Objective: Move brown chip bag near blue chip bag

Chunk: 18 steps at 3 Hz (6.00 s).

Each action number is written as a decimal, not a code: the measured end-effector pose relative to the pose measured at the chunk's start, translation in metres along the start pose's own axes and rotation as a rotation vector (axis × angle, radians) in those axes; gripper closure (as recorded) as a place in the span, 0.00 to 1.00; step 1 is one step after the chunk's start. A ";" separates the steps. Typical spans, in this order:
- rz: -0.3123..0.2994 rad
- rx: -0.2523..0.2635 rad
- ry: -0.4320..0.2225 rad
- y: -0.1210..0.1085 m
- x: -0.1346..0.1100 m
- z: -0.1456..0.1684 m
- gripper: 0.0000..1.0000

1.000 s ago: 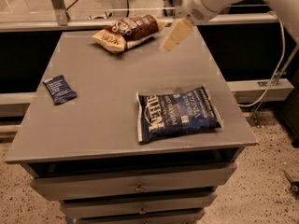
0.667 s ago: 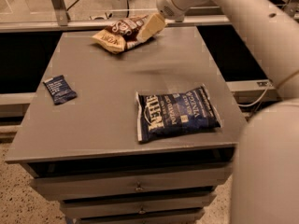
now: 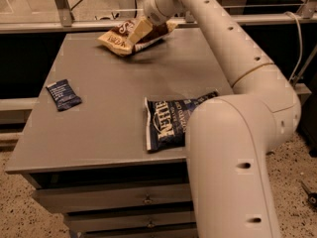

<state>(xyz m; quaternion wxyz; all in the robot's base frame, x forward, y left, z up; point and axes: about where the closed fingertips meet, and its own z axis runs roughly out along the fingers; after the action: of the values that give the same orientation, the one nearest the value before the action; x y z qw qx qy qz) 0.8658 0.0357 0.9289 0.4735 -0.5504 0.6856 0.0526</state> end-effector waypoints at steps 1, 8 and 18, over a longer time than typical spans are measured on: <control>0.006 -0.045 0.006 0.006 0.009 0.026 0.13; 0.008 0.155 0.153 -0.006 -0.032 -0.146 1.00; 0.541 0.181 0.134 0.116 0.076 -0.200 0.00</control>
Offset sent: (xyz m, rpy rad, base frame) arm 0.0442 0.0082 -0.0336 -0.0170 0.0790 0.0490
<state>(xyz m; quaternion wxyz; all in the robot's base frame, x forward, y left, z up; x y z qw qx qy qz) 0.6585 -0.0917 0.9324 0.4433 -0.3055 0.8390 0.0792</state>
